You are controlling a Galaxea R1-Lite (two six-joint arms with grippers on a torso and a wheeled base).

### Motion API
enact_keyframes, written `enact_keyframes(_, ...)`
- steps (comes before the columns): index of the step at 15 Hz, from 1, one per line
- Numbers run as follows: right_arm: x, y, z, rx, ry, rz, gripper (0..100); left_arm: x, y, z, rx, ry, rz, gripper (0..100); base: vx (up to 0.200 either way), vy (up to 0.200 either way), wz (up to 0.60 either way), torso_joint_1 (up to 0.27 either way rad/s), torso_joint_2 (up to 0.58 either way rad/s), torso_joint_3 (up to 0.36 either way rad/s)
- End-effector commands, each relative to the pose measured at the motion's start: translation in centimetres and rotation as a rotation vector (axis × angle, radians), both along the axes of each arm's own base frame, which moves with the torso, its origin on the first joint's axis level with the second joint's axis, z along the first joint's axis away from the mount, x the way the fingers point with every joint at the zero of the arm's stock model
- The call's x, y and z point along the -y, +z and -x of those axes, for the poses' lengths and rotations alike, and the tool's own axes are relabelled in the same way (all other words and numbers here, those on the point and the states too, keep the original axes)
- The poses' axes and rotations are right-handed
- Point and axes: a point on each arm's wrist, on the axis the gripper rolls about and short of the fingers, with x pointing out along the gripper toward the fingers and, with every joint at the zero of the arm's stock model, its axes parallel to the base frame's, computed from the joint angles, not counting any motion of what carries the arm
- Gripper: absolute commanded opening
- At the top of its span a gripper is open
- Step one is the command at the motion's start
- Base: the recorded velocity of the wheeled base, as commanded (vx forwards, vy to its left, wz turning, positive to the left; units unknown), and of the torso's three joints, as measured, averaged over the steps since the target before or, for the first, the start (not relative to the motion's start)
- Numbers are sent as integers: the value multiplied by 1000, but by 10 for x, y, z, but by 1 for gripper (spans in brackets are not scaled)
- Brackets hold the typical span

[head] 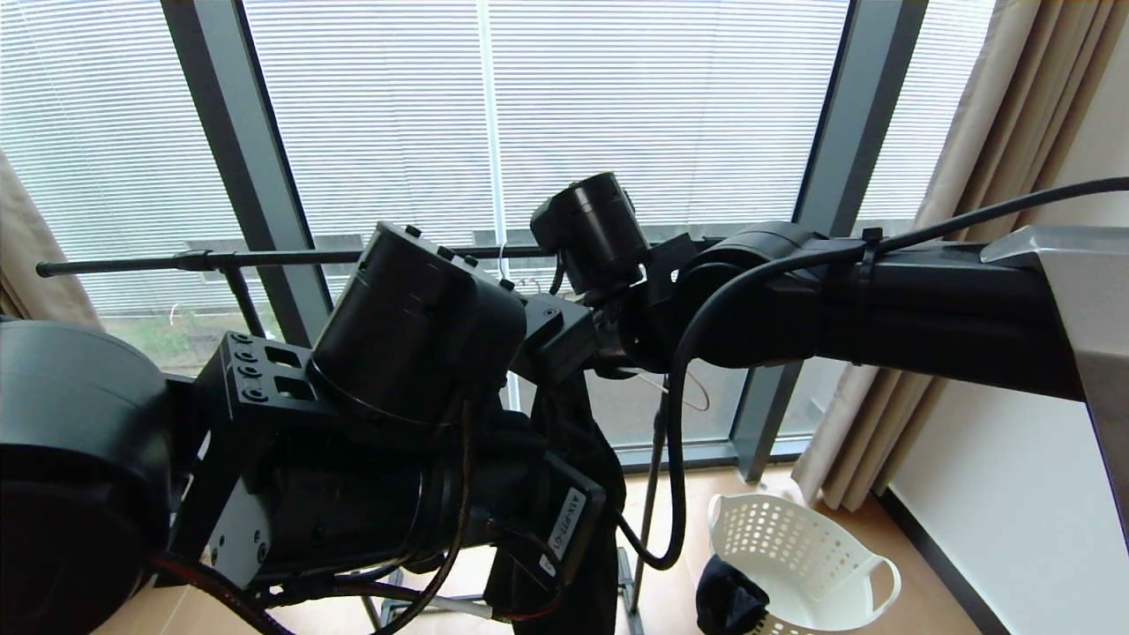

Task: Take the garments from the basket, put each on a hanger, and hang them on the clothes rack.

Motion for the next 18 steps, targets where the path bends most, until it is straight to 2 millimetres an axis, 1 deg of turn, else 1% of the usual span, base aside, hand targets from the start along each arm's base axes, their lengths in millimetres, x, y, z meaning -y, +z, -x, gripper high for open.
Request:
enact_keyframes(1, 6, 12, 3, 15, -8, -24, 0, -4, -3, -3, -11, 24, -5, 0, 0, 0, 0, 0, 0, 0)
enact_keyframes(2, 14, 26, 5, 36, -17, -49, 0, -13, -2, -6, -10, 54, -3, 0, 0, 0, 0, 0, 0, 0)
enact_keyframes(5, 48, 70, 12, 102, -52, -123, 0, -38, 5, -14, 6, 136, 18, 0, 0, 0, 0, 0, 0, 0)
enact_keyframes(6, 60, 72, 16, 97, -67, -116, 0, -45, 6, -19, 11, 166, 20, 0, 0, 0, 0, 0, 0, 0)
enact_keyframes(7, 60, 72, 16, 97, -67, -116, 0, -45, 6, -19, 11, 166, 20, 0, 0, 0, 0, 0, 0, 0)
enact_keyframes(8, 78, 75, 29, 84, -78, -100, 0, -54, 8, -30, 19, 216, 24, 0, 0, 0, 0, 0, 0, 0)
enact_keyframes(9, 88, 79, 40, 80, -77, -94, 0, -57, 12, -37, 43, 239, 46, 0, 0, 0, 0, 0, 0, 0)
enact_keyframes(10, 96, 80, 49, 75, -76, -86, 0, -59, 12, -47, 60, 262, 60, 0, 0, 0, 0, 0, 0, 0)
enact_keyframes(11, 100, 80, 53, 69, -75, -77, 0, -59, 11, -54, 71, 274, 61, 0, 0, 0, 0, 0, 0, 0)
enact_keyframes(12, 112, 80, 67, 63, -64, -51, 0, -60, 11, -70, 90, 300, 66, 0, 0, 0, 0, 0, 0, 0)
enact_keyframes(13, 118, 78, 77, 56, -49, -27, 0, -59, 12, -80, 99, 314, 73, 0, 0, 0, 0, 0, 0, 0)
enact_keyframes(14, 121, 73, 86, 40, -31, -4, 0, -55, 13, -88, 105, 320, 78, 0, 0, 0, 0, 0, 0, 0)
enact_keyframes(15, 122, 69, 90, 30, -25, 6, 0, -54, 14, -92, 108, 322, 81, 0, 0, 0, 0, 0, 0, 0)
enact_keyframes(16, 124, 58, 97, -2, -11, 40, 0, -48, 17, -99, 119, 321, 93, 0, 0, 0, 0, 0, 0, 0)
enact_keyframes(18, 126, 44, 103, -37, 0, 74, 0, -41, 23, -107, 139, 319, 111, 0, 0, 0, 0, 0, 0, 0)
